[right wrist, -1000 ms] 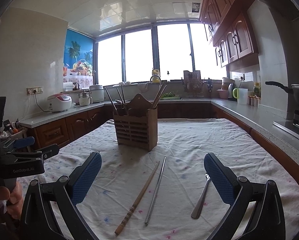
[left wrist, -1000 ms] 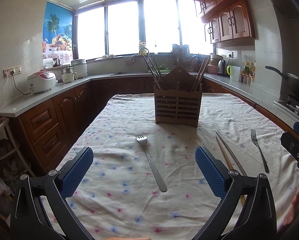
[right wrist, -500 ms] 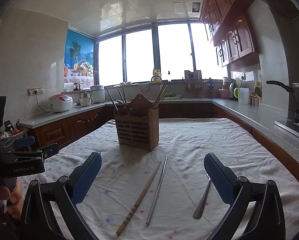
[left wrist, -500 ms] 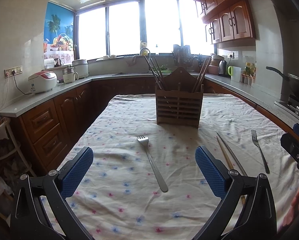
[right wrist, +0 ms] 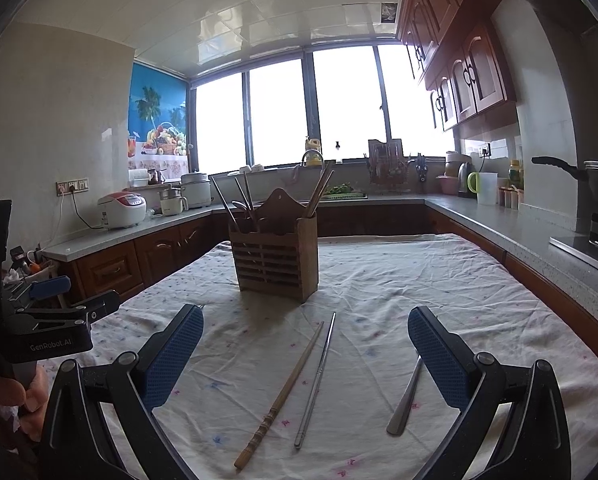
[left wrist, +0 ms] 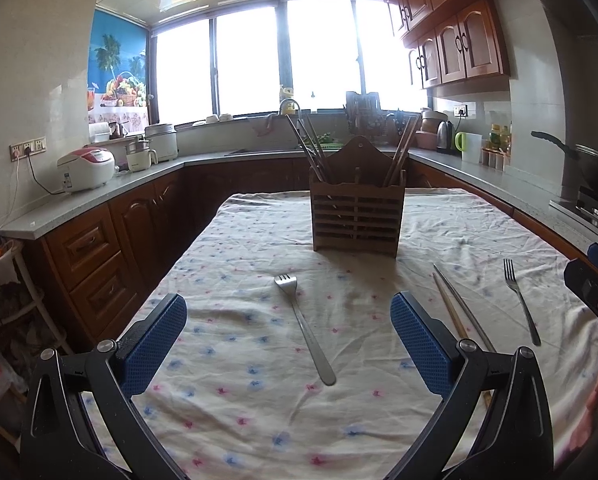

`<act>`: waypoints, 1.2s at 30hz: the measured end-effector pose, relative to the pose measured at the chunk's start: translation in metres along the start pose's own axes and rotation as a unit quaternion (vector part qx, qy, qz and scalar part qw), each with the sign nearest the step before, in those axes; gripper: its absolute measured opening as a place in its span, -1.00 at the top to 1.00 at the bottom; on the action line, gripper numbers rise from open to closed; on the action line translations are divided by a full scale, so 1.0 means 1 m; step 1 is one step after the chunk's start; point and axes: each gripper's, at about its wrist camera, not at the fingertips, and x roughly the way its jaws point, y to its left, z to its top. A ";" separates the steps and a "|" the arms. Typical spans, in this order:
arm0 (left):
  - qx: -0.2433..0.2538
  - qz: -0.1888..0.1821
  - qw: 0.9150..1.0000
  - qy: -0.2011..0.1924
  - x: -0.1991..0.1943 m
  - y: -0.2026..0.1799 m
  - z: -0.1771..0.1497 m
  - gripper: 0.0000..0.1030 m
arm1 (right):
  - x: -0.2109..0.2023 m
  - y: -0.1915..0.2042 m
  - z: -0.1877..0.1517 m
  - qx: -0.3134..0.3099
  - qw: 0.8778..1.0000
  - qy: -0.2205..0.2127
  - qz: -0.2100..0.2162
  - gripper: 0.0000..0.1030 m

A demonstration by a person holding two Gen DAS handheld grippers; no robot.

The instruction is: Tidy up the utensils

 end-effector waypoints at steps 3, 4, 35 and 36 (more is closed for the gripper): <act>0.001 -0.002 1.000 0.002 0.000 -0.001 0.000 -1.00 | -0.001 -0.002 0.001 0.002 1.000 -0.001 0.000 -1.00; 0.001 -0.003 1.000 0.002 0.000 -0.001 0.000 -1.00 | -0.002 -0.003 0.001 0.003 1.000 -0.001 0.000 -1.00; 0.007 -0.008 1.000 0.005 0.003 -0.008 0.001 -1.00 | -0.003 -0.007 0.002 0.010 1.000 -0.001 0.001 -1.00; 0.007 -0.009 1.000 0.005 0.002 -0.008 0.001 -1.00 | -0.003 -0.008 0.002 0.010 1.000 -0.002 0.002 -1.00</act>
